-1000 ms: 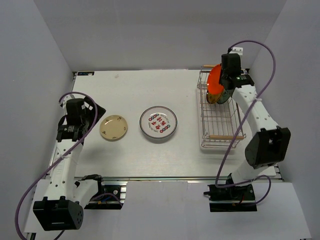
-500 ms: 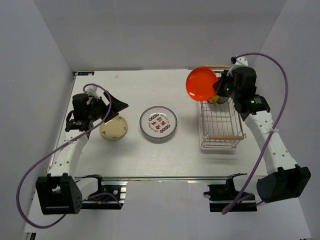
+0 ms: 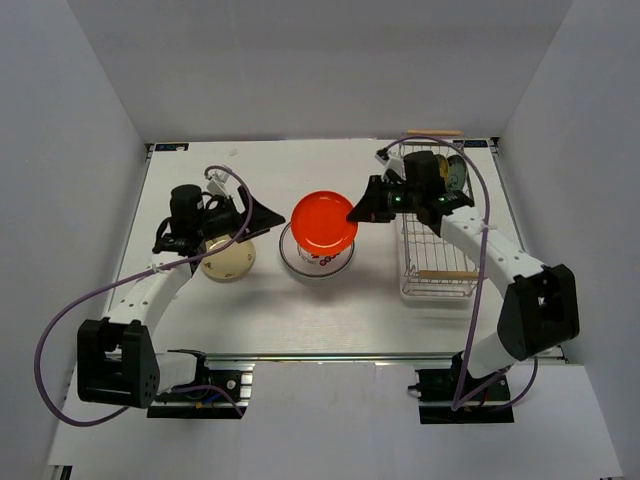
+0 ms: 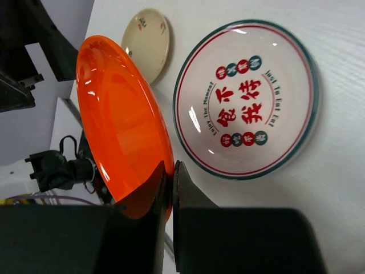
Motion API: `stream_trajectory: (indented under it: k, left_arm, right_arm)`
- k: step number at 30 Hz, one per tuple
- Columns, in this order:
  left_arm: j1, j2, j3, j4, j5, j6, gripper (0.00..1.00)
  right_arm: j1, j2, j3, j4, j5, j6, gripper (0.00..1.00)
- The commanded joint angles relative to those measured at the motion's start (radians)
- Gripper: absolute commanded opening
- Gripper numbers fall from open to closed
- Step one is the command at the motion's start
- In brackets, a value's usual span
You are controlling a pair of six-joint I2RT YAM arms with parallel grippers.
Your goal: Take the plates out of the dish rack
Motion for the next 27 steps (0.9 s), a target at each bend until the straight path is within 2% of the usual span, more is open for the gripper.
stream_trajectory:
  k: [1,4,7,8,12,14,15,16,17,18,19,20,22,27]
  left_arm:
    - [-0.023,0.023,-0.007,0.019,0.028,0.022,0.98]
    - [-0.046,0.039,-0.006,0.004,0.005,0.03,0.96]
    - [-0.057,0.061,-0.004,0.003,0.002,0.038,0.71]
    - [-0.057,0.065,-0.003,-0.031,0.001,0.041,0.52]
    - [-0.066,0.072,0.008,-0.074,-0.012,0.059,0.22]
    - [-0.066,0.066,0.003,-0.073,-0.012,0.061,0.16]
    - [-0.066,0.063,-0.004,-0.071,-0.016,0.059,0.05]
    - [-0.066,0.059,-0.007,-0.071,-0.024,0.055,0.0]
    - [-0.066,0.054,-0.007,-0.077,-0.032,0.055,0.0]
    - [-0.066,0.054,-0.006,-0.086,-0.041,0.05,0.0]
    - [-0.066,0.043,0.003,-0.108,-0.064,0.05,0.0]
    - [-0.066,0.036,0.008,-0.128,-0.088,0.05,0.0]
    - [-0.046,0.01,0.023,-0.163,-0.142,0.046,0.0]
    - [-0.028,-0.043,0.107,-0.39,-0.557,-0.031,0.0]
  right_arm:
    - [0.03,0.036,0.071,0.068,-0.102,0.027,0.0]
    - [0.063,0.059,0.086,0.084,-0.107,0.035,0.0]
    - [0.087,0.083,0.108,0.082,-0.117,0.031,0.0]
    - [0.093,0.098,0.112,0.079,-0.127,0.03,0.0]
    - [0.109,0.115,0.123,0.079,-0.113,0.03,0.0]
    - [0.113,0.12,0.126,0.074,-0.101,0.027,0.0]
    - [0.113,0.128,0.135,0.065,-0.101,0.024,0.0]
    - [0.115,0.132,0.14,0.058,-0.099,0.021,0.0]
    - [0.113,0.137,0.145,0.055,-0.097,0.021,0.01]
    - [0.115,0.138,0.148,0.05,-0.081,0.02,0.25]
    - [0.11,0.135,0.154,0.033,-0.049,0.011,0.87]
    - [0.109,0.131,0.16,0.019,-0.048,0.006,0.88]
    - [0.106,0.116,0.178,-0.031,0.052,-0.009,0.89]
    - [0.106,-0.004,0.142,-0.105,0.437,-0.003,0.89]
